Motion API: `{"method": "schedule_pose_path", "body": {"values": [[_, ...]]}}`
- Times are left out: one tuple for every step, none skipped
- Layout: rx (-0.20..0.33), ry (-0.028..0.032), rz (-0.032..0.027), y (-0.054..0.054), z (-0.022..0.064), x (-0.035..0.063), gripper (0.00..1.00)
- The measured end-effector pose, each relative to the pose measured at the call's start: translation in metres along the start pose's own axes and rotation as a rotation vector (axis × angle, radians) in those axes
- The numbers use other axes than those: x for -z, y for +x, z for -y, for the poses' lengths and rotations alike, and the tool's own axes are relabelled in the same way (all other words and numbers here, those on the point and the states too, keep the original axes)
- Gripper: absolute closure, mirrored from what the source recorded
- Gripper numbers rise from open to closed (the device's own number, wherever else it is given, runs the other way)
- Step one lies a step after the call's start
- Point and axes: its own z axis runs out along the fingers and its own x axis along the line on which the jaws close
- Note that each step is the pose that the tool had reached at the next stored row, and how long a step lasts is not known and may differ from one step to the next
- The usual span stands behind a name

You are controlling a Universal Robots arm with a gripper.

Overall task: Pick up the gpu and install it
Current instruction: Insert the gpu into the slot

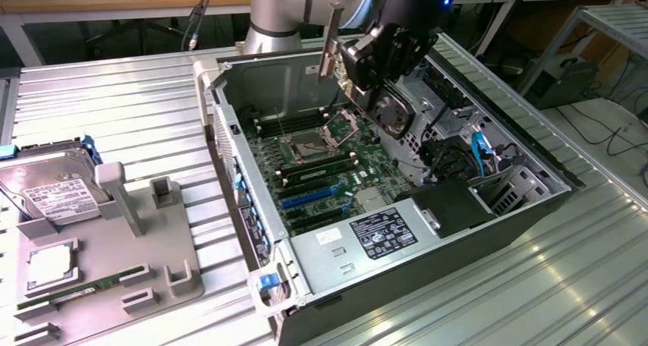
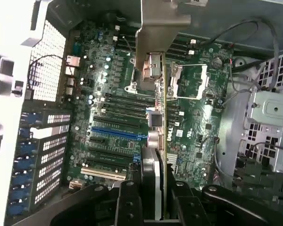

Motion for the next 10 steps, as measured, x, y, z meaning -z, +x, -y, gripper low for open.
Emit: {"method": "schedule_pose_path", "body": {"values": [[0.056, 0.0004, -0.0029, 0.0, 0.0, 0.0, 0.71], [0.081, 0.0006, -0.0042, 0.0, 0.0, 0.0, 0.71], [0.099, 0.0007, -0.0052, 0.0, 0.0, 0.0, 0.71], [0.116, 0.0008, -0.006, 0.0, 0.0, 0.0, 0.71], [0.134, 0.0009, -0.0069, 0.0, 0.0, 0.0, 0.71], [0.151, 0.0011, -0.0079, 0.0001, 0.0, 0.0, 0.71], [0.166, 0.0012, -0.0087, 0.0, 0.0, 0.0, 0.71], [0.182, 0.0013, -0.0095, 0.0, 0.0, 0.0, 0.71], [0.201, 0.0014, -0.0104, 0.0001, 0.0, 0.0, 0.71], [0.217, 0.0016, -0.0113, 0.0001, 0.0, 0.0, 0.71]]}}
